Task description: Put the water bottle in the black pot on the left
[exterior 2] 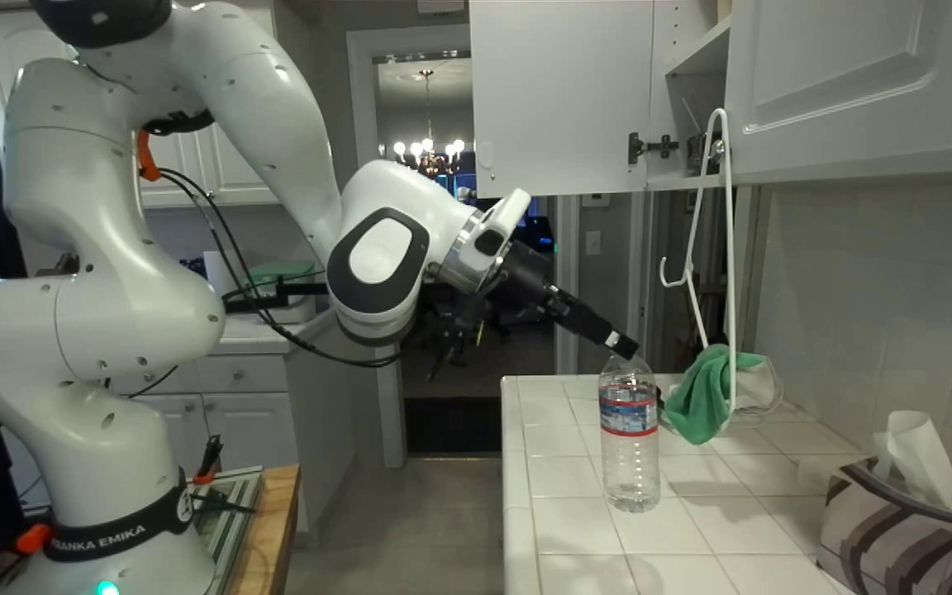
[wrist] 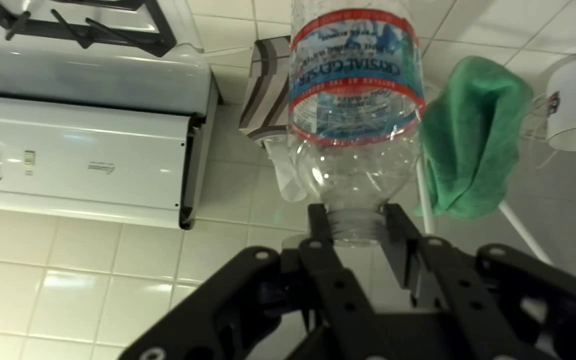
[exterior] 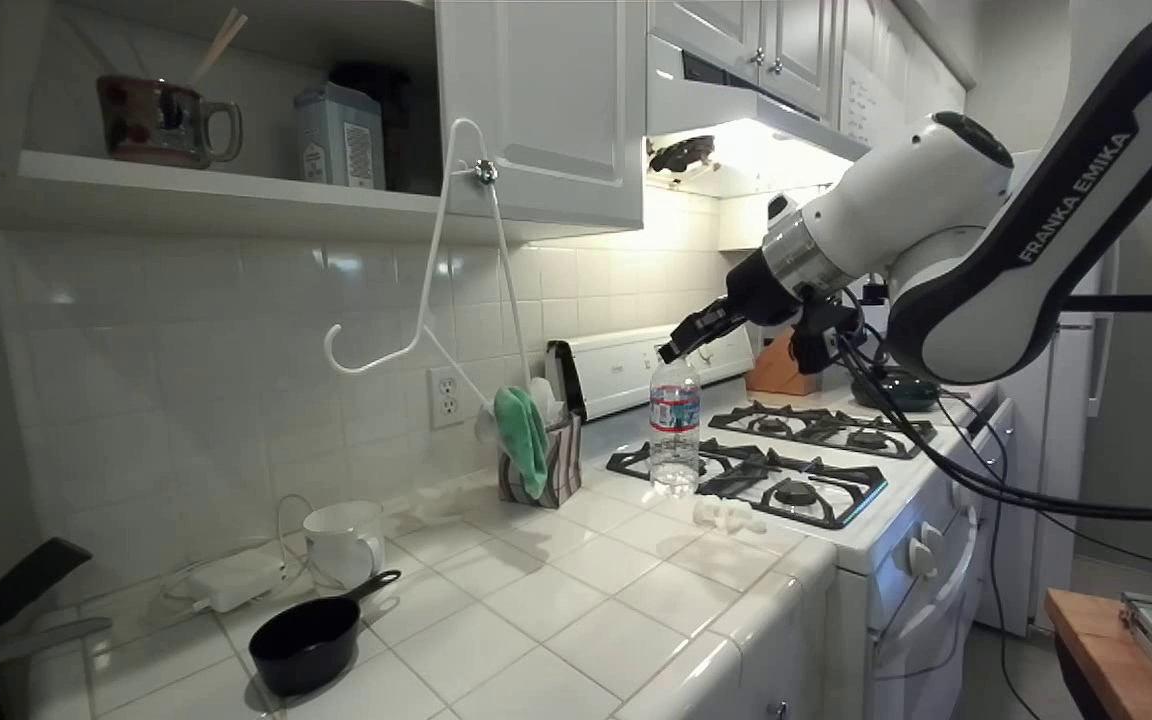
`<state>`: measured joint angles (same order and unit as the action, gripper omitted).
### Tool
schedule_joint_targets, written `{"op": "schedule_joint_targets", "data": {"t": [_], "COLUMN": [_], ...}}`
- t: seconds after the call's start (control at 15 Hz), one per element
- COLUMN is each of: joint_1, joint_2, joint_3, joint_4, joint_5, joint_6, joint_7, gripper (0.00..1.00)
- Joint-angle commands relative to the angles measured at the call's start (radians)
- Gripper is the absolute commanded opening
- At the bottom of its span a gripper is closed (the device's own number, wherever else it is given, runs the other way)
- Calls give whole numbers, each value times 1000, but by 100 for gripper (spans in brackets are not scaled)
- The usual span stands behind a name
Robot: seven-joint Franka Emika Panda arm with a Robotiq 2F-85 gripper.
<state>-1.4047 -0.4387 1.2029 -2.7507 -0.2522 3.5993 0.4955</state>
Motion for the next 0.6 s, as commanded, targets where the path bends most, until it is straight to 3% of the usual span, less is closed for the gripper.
{"op": "schedule_joint_targets", "data": {"t": [0.0,0.07,0.2,0.27,0.33,0.4,0.53], "joint_1": [137,272,408,391,444,389,431], "joint_2": [169,255,315,323,382,273,330], "joint_3": [-147,-220,-312,-321,-364,-305,-340], "joint_4": [47,46,93,140,173,91,138], "joint_5": [-192,-72,-67,-249,-285,-192,-241], "joint_6": [-37,-73,-144,-183,-214,-162,-200], "joint_7": [-44,-212,-306,-189,-216,-202,-204], "gripper": [8,8,8,8,8,31,31]}}
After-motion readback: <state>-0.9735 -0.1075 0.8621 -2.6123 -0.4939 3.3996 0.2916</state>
